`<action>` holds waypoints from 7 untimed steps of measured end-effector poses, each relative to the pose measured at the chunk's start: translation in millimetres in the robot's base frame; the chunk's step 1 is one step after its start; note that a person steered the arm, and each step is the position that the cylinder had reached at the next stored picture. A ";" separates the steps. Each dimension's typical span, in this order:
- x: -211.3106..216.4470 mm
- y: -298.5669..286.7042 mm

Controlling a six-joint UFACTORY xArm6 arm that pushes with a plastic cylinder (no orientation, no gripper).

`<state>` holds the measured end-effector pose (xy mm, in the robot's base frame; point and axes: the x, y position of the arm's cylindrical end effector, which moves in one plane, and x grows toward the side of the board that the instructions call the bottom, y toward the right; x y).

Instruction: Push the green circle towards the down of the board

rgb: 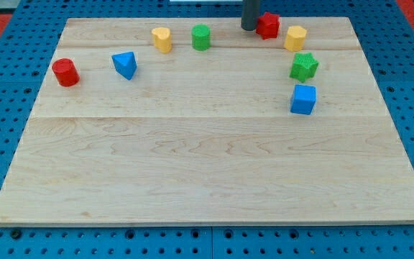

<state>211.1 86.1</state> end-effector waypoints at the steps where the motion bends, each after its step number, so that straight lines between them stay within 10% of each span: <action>1: -0.3 30.1; 4: -18.6 -85.0; 6: 64.3 -82.9; 7: -4.5 -107.3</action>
<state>206.5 -21.2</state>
